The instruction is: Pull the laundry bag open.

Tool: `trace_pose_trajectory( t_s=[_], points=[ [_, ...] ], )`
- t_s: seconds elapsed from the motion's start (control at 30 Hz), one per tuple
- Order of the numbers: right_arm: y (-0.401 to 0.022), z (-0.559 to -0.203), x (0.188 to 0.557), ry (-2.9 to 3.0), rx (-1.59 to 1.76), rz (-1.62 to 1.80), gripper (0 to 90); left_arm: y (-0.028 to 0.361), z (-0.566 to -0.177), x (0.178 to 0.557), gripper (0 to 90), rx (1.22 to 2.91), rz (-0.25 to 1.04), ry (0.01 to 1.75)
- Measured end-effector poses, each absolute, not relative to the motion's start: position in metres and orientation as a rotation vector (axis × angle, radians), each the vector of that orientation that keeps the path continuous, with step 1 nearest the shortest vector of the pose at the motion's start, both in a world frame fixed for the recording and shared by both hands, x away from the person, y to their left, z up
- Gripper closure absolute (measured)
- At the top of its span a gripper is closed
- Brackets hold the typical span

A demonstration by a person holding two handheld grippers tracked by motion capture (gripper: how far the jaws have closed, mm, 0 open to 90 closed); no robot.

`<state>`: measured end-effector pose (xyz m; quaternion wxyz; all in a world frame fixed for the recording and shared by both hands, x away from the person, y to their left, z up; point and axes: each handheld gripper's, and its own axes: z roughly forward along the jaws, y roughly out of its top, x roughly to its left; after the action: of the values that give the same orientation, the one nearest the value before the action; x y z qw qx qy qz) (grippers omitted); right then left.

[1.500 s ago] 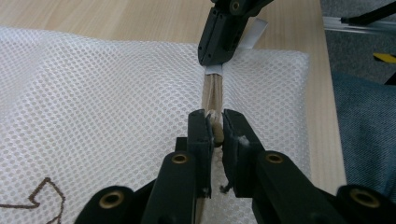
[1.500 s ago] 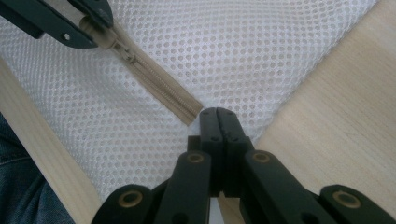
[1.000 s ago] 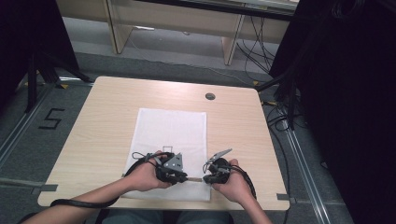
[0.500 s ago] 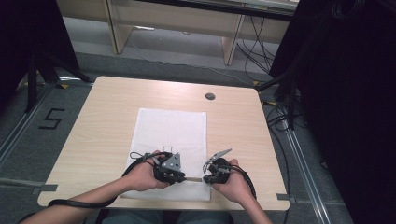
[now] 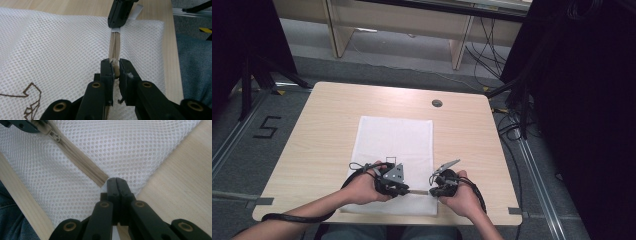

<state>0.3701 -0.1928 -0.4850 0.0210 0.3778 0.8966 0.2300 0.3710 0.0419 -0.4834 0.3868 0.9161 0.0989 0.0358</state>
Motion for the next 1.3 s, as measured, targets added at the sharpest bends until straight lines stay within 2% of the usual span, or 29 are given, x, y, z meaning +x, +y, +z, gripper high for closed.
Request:
trace_pose_trajectory(
  t_s=[1.3],
  points=[
    [-0.192, -0.485, 0.370, 2.776, 1.188, 0.698, 90.0, 0.057, -0.483, 0.369, 81.5, 2.334, 0.082, 0.246]
  ],
)
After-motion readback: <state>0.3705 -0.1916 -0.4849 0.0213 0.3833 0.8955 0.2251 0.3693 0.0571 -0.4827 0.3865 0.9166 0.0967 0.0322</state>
